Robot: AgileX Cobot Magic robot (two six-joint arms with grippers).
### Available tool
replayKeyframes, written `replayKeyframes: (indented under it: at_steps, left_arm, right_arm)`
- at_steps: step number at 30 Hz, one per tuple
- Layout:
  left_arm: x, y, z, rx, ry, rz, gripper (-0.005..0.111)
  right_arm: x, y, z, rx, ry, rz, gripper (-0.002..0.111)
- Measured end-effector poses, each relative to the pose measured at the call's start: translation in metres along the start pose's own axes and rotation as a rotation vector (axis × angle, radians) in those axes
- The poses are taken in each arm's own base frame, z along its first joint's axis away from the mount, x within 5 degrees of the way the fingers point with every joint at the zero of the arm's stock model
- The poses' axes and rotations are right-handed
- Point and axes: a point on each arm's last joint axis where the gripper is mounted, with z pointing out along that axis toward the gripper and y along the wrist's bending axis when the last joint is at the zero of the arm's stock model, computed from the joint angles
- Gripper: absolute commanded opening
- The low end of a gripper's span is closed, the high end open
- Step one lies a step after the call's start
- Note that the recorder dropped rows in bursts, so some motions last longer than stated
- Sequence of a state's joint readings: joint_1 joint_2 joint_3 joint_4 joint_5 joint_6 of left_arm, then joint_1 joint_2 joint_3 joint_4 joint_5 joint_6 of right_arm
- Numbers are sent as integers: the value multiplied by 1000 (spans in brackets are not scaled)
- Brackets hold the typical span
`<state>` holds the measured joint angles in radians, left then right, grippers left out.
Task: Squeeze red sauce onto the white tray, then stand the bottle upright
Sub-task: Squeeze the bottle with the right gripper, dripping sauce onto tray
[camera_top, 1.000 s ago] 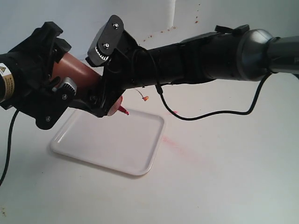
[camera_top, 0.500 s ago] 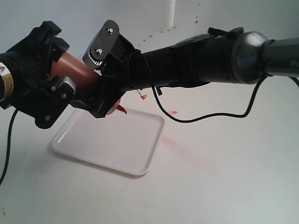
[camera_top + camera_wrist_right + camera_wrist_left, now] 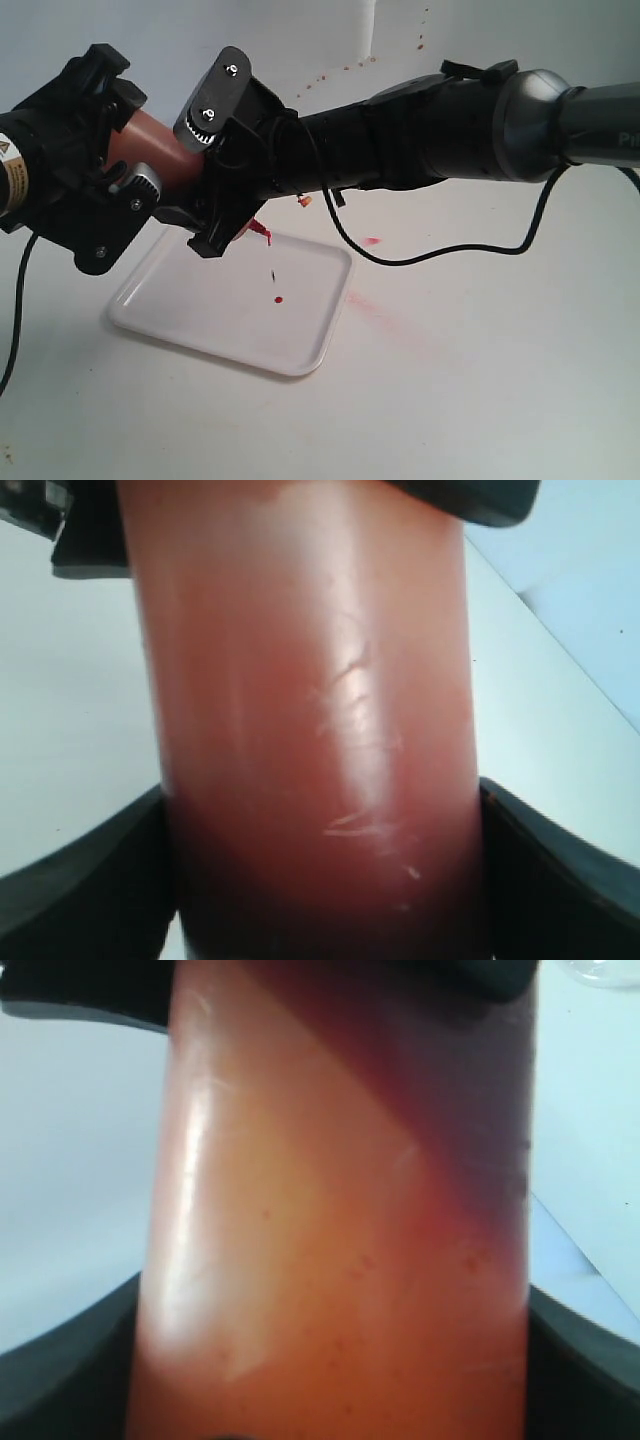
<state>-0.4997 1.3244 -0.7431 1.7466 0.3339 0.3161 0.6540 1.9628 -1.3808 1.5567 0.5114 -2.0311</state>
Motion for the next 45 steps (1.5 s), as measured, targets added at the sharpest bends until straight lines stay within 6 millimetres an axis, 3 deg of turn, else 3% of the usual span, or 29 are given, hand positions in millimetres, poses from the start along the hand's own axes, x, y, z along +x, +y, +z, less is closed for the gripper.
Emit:
replayKeyframes:
  at_steps: [5, 7, 10, 14, 15, 40, 45]
  left_arm:
    - [0, 0, 0, 0, 0, 0, 0]
    - [0, 0, 0, 0, 0, 0, 0]
    - [0, 0, 0, 0, 0, 0, 0]
    - [0, 0, 0, 0, 0, 0, 0]
    - [0, 0, 0, 0, 0, 0, 0]
    - [0, 0, 0, 0, 0, 10, 0]
    - [0, 0, 0, 0, 0, 14, 0]
  right_arm:
    - [0, 0, 0, -1, 1, 0, 1]
    - [0, 0, 0, -1, 1, 2, 7]
    - [0, 0, 0, -1, 1, 2, 39]
    - [0, 0, 0, -1, 1, 2, 103]
    - [0, 0, 0, -1, 1, 7, 105]
    - [1, 0, 0, 0, 11, -3, 105]
    - [1, 0, 0, 1, 13, -5, 94]
